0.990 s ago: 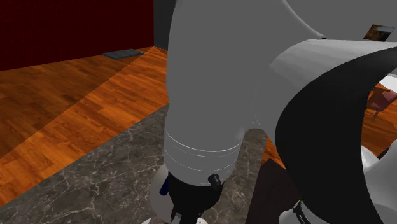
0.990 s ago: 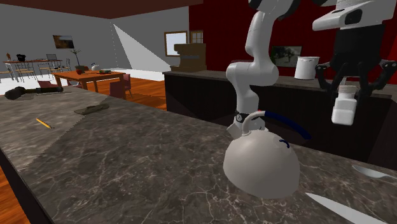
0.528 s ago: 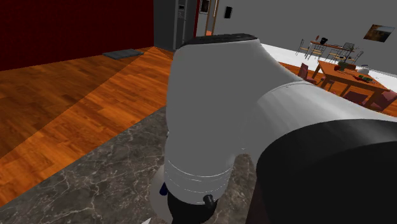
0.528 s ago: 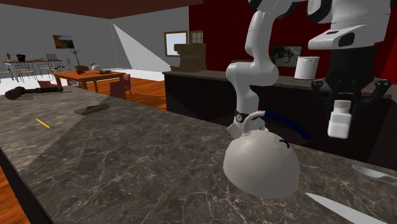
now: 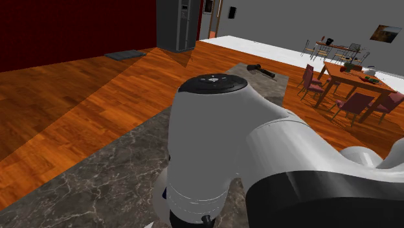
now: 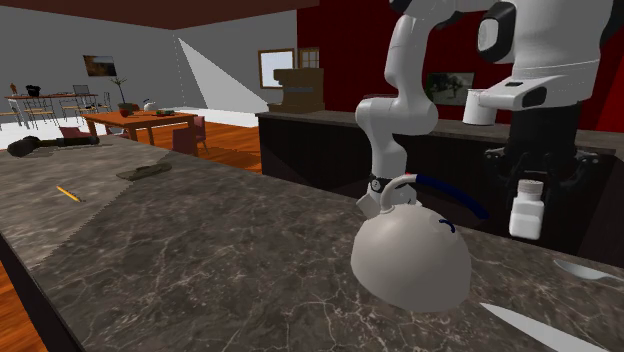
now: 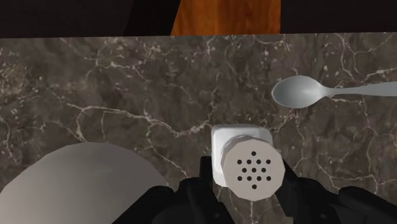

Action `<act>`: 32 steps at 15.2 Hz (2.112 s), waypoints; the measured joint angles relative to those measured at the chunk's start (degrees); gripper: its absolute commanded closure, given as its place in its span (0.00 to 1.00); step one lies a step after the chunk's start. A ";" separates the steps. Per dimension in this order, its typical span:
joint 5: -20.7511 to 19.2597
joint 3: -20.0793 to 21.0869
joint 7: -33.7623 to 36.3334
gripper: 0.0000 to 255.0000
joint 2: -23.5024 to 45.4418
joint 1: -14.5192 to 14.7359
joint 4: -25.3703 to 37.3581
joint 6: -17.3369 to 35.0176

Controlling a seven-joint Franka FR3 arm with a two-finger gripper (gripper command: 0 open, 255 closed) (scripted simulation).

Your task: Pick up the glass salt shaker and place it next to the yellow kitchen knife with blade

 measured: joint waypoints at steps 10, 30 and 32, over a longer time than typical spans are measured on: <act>-1.84 2.56 1.09 1.00 5.76 -0.65 -3.98 9.20; -0.45 0.23 -0.61 0.00 1.34 -0.59 -1.11 2.25; -0.44 0.21 -0.56 0.00 1.22 -0.56 -0.94 1.96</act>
